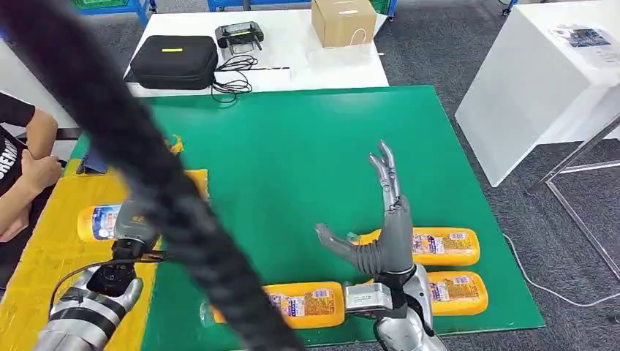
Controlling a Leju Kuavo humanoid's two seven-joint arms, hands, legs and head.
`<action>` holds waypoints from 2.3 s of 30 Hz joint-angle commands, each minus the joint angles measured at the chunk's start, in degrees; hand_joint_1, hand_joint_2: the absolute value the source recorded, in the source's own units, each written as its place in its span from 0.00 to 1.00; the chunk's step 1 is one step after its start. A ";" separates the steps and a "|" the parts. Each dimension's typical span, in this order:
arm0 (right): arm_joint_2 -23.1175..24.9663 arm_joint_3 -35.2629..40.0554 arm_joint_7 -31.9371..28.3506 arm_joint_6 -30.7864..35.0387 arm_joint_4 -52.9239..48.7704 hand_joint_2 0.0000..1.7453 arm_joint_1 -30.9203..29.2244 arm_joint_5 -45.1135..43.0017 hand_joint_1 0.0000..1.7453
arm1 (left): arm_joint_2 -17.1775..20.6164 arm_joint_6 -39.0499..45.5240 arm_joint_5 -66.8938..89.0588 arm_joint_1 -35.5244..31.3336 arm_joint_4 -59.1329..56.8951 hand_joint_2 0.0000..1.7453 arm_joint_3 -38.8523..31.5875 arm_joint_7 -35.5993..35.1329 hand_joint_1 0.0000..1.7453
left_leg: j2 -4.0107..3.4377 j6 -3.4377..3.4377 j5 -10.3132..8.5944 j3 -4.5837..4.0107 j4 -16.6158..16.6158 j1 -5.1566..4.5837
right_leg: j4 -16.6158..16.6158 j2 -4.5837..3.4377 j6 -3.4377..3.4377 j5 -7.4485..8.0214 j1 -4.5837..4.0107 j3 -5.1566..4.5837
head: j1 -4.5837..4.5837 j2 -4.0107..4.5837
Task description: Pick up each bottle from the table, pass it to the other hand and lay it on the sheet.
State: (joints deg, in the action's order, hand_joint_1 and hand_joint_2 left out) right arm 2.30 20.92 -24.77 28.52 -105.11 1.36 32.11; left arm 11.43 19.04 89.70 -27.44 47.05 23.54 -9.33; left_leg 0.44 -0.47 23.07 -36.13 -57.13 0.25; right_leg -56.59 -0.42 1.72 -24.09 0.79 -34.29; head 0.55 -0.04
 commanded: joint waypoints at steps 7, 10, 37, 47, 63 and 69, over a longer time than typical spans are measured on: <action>-1.57 -0.98 0.88 -0.01 2.98 1.00 -1.54 0.70 0.00 | -0.55 -0.81 -1.18 -6.30 -18.67 1.00 -3.26 0.12 1.00 | -0.12 0.08 0.11 0.27 0.06 0.04 | 0.06 -0.11 -0.07 0.01 -0.06 0.26 | 0.02 0.00; -1.61 -0.89 1.24 -0.14 3.51 1.00 -1.69 1.07 0.00 | -0.95 0.13 -2.37 -5.79 -18.98 1.00 -5.47 1.00 0.88 | -0.24 0.12 0.10 0.40 0.09 0.08 | 0.06 -0.19 -0.15 0.06 -0.06 0.29 | 0.00 0.00; -6.79 -1.73 12.03 -4.53 8.05 1.00 -1.72 16.87 0.00 | -4.10 19.74 -6.12 12.61 13.43 1.00 -13.23 11.84 0.00 | -0.22 0.20 0.12 0.55 0.08 0.27 | 0.13 -0.17 -0.25 0.03 -0.25 0.54 | 0.00 0.00; -16.12 -6.80 15.47 -12.65 9.47 1.00 1.06 24.27 0.00 | -8.97 15.15 -30.68 25.99 41.26 1.00 -12.58 26.24 0.00 | -0.20 0.16 0.16 0.45 0.03 0.25 | 0.14 -0.13 -0.21 -0.02 -0.22 0.47 | 0.00 0.00; -18.20 -9.90 16.41 -15.51 12.39 1.00 0.81 25.76 0.00 | -13.20 16.50 -40.98 28.07 45.34 1.00 -11.51 35.07 0.00 | -0.14 -0.02 0.39 0.42 -0.02 0.08 | 0.14 -0.08 -0.10 -0.17 -0.11 0.50 | 0.00 0.00; -17.90 -13.80 16.65 -15.61 13.98 1.00 1.33 24.39 0.00 | -13.44 20.03 -37.19 28.32 44.61 1.00 -9.84 33.53 0.00 | -0.10 -0.05 0.36 0.41 0.01 0.07 | 0.18 -0.04 -0.07 -0.16 -0.10 0.52 | 0.02 0.00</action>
State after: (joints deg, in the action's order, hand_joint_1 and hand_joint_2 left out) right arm -15.04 11.52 -8.42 13.86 -96.35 3.08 57.51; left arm -0.59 37.57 51.91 0.89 92.56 11.47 25.35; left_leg 0.29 -0.51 23.30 -36.02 -57.13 0.23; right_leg -56.56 -0.58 1.67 -24.15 0.79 -34.18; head 0.57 -0.04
